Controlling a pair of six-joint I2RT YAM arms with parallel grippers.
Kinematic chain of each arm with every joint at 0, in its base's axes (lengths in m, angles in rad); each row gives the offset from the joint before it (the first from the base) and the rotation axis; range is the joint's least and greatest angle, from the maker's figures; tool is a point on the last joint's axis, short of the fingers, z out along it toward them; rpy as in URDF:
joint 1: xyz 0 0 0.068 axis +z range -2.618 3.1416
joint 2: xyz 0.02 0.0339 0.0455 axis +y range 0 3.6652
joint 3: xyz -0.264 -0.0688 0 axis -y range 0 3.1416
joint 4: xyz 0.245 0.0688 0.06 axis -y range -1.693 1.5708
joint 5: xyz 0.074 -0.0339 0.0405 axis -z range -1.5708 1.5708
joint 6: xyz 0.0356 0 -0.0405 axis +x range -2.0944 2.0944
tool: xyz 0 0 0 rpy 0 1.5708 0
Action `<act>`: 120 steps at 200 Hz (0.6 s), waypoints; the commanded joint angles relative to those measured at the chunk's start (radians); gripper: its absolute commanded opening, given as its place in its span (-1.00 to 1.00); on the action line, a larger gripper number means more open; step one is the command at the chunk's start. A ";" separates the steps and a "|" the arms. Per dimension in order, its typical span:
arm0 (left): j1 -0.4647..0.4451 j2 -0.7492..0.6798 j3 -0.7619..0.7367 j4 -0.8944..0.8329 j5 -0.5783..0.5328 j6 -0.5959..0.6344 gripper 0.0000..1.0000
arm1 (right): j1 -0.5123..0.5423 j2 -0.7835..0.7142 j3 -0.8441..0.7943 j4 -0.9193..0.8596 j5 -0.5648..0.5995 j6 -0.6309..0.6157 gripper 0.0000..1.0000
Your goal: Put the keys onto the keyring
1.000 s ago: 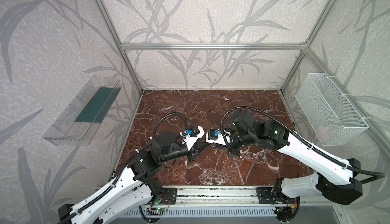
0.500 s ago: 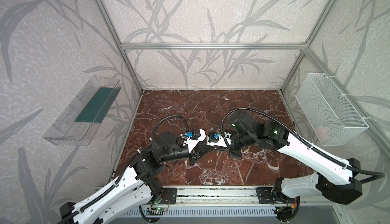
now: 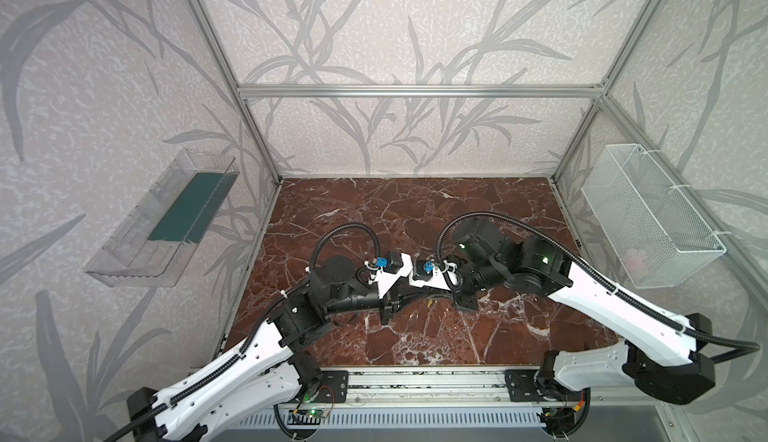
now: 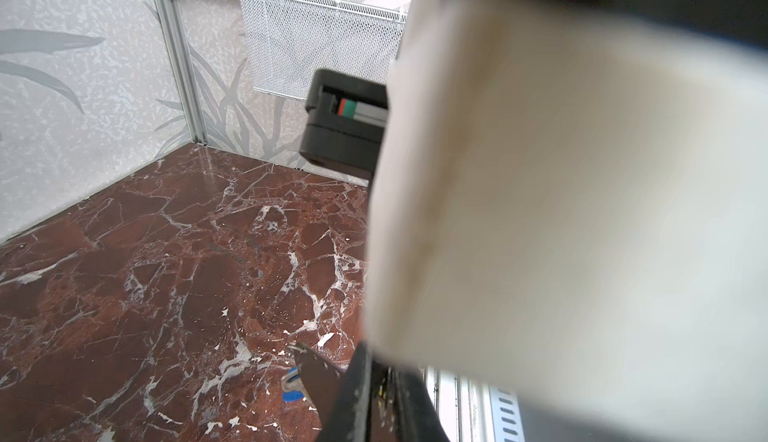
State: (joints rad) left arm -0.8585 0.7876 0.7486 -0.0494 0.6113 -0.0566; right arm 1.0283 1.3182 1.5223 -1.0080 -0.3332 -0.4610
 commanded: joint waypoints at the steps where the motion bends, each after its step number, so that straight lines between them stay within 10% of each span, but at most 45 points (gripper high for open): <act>1: -0.005 0.009 -0.010 0.002 0.008 0.001 -0.73 | 0.004 -0.034 -0.004 0.043 -0.035 -0.002 -1.00; 120: -0.007 -0.028 -0.029 0.005 -0.012 0.008 -0.74 | 0.004 -0.040 -0.020 0.066 -0.055 0.002 -1.00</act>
State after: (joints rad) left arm -0.8631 0.7681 0.7338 -0.0555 0.6041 -0.0551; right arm 1.0283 1.2968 1.5032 -0.9863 -0.3439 -0.4610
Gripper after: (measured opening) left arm 0.133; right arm 0.047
